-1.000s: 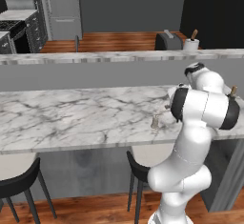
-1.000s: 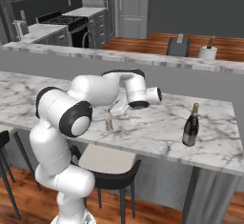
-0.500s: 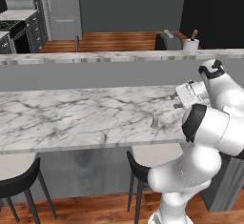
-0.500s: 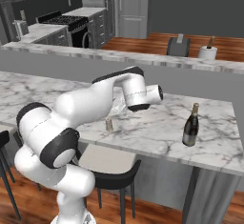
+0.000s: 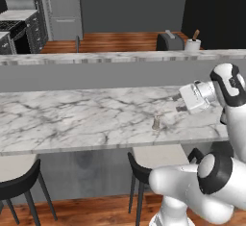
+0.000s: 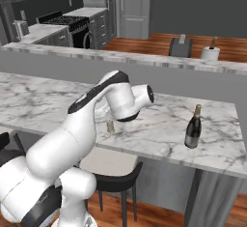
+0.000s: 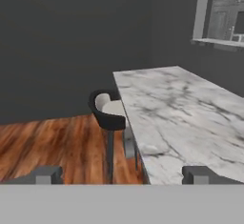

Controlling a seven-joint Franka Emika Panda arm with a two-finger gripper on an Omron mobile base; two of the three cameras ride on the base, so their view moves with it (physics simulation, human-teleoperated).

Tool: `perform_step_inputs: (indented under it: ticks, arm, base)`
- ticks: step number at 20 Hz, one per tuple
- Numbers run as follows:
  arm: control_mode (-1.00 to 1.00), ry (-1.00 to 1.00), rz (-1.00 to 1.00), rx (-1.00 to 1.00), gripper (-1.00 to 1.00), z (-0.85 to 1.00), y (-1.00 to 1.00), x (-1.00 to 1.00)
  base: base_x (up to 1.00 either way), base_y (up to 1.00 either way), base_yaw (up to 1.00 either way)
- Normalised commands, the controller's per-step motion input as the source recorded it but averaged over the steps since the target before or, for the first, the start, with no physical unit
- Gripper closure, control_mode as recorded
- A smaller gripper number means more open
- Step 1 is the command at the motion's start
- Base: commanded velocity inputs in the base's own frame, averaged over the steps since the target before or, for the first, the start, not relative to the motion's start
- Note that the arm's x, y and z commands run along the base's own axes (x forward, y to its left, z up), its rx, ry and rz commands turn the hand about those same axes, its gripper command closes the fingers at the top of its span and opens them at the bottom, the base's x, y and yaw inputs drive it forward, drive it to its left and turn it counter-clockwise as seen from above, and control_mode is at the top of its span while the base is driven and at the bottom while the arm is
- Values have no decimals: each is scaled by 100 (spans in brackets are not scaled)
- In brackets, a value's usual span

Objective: Get the candle and the wine from the cabinet and move them to the dining counter.

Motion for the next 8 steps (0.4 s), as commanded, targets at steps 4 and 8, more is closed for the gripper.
perform_step_inputs:
  ticks: [4,8]
  arm:
    - [-100,0,-6,-2,-100,50,44,-66]
    - [-100,0,-4,-3,-100,45,35,-53]
  base:
    - [0,0,0]
    - [0,0,0]
